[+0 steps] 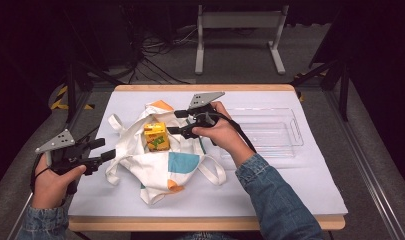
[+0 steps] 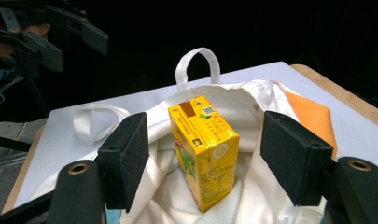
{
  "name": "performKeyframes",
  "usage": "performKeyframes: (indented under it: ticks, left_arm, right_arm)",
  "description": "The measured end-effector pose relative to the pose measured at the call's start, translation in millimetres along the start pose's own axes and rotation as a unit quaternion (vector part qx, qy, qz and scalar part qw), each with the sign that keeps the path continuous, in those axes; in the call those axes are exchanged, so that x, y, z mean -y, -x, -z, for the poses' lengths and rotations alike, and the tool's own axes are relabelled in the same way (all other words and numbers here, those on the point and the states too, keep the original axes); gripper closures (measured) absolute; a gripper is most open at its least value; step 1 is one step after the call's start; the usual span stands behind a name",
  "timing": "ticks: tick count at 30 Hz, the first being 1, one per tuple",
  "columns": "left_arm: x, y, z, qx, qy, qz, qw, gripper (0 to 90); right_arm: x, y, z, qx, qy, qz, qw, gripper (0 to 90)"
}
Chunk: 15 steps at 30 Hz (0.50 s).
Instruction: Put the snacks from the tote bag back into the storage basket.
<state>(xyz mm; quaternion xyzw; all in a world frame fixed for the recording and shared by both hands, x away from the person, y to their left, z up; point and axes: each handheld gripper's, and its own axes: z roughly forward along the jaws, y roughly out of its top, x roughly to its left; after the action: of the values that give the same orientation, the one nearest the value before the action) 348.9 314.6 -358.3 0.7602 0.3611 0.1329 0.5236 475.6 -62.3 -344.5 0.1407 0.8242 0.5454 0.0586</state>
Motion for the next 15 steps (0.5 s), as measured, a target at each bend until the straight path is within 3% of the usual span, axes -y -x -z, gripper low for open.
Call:
performKeyframes:
  ticks: [4,9,15]
  left_arm:
    - [1.9,1.8,1.0,0.004,0.001,0.003,1.0000,33.8]
    - [5.0,4.0,3.9,0.000,-0.002,0.001,1.0000,33.7]
    - [10.9,5.1,12.4,-0.010,-0.001,0.010,0.9999,33.7]
  right_arm:
    - [3.3,2.0,-10.3,-0.002,-0.007,0.001,1.0000,30.1]
    - [9.0,5.2,-27.8,0.001,0.001,-0.013,0.9999,19.6]
    - [13.7,6.9,-43.6,-0.003,0.007,-0.008,0.9999,17.5]
